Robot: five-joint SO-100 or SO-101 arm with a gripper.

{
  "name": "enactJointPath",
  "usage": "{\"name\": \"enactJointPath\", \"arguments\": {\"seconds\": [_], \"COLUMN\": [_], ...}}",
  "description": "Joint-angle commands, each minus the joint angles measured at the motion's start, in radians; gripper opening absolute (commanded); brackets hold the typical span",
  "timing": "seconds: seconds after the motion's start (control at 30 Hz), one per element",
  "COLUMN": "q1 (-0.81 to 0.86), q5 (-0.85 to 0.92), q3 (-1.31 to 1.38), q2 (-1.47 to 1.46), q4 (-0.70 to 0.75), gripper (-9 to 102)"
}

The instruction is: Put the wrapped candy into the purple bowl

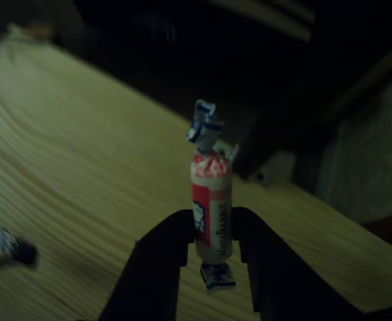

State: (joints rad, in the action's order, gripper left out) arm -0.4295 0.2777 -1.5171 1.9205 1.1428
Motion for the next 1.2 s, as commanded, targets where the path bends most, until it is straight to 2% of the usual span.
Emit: {"name": "enactJointPath", "arguments": {"seconds": [0.0,0.2,0.47,0.63,0.87,1.17], "q1": [-0.054,-0.253,-0.503,-0.661,-0.876,-0.937], "q5": [-0.084,-0.170,-0.156,-0.181,-0.192,-0.092], "q3": [0.135,0.238,0.077,-0.135,-0.364,-0.416], "q2": [0.169,0.281,0.454,0.526,0.477,0.244], "q4": [0.017,0.094,0.115,0.055,-0.098,-0.233], "gripper": [0,0,0,0,0,0]}}
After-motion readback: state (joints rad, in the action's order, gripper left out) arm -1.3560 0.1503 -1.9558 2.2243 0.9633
